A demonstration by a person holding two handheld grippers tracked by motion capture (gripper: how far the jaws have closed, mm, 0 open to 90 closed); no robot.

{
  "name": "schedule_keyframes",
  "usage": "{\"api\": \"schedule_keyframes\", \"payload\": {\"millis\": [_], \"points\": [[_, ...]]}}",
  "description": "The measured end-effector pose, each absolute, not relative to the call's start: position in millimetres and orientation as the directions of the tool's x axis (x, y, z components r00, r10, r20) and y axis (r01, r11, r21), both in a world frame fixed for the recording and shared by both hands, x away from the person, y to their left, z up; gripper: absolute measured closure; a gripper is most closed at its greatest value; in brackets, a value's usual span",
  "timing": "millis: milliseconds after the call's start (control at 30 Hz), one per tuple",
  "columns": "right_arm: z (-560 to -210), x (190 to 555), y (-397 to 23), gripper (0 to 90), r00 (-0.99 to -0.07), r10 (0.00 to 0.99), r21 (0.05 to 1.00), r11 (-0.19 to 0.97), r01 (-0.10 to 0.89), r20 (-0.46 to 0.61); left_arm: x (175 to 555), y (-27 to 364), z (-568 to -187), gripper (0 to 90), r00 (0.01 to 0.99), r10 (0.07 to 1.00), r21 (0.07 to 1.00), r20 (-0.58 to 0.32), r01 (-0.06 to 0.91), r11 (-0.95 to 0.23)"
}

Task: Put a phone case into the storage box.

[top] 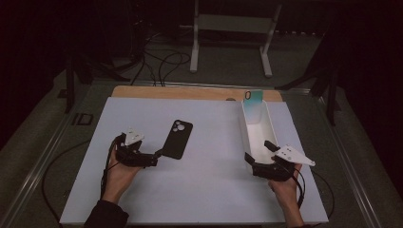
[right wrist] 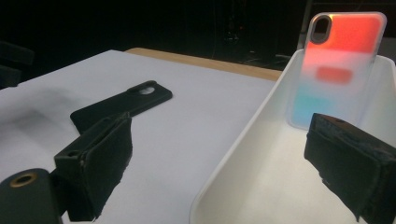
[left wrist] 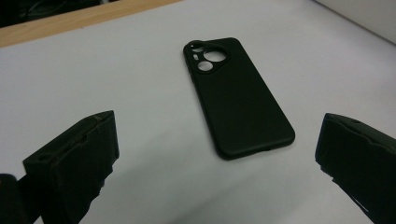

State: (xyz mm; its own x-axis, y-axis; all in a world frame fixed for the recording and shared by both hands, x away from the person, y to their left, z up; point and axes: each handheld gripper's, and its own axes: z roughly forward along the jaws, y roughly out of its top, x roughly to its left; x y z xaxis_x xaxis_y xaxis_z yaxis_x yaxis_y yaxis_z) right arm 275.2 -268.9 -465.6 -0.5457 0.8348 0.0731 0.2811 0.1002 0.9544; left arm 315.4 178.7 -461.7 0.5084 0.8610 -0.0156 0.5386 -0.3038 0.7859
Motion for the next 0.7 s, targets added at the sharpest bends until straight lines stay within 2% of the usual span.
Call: {"api": "schedule_keyframes", "payload": {"millis": [700], "points": [[-466.5, 276.3, -270.6, 7.9, -0.547, 0.830, 0.951, 0.073, 0.300, 0.108, 370.2, 127.8, -477.7, 0.4, 0.516, 0.856, 0.685, -0.029, 0.634, -0.359]]}}
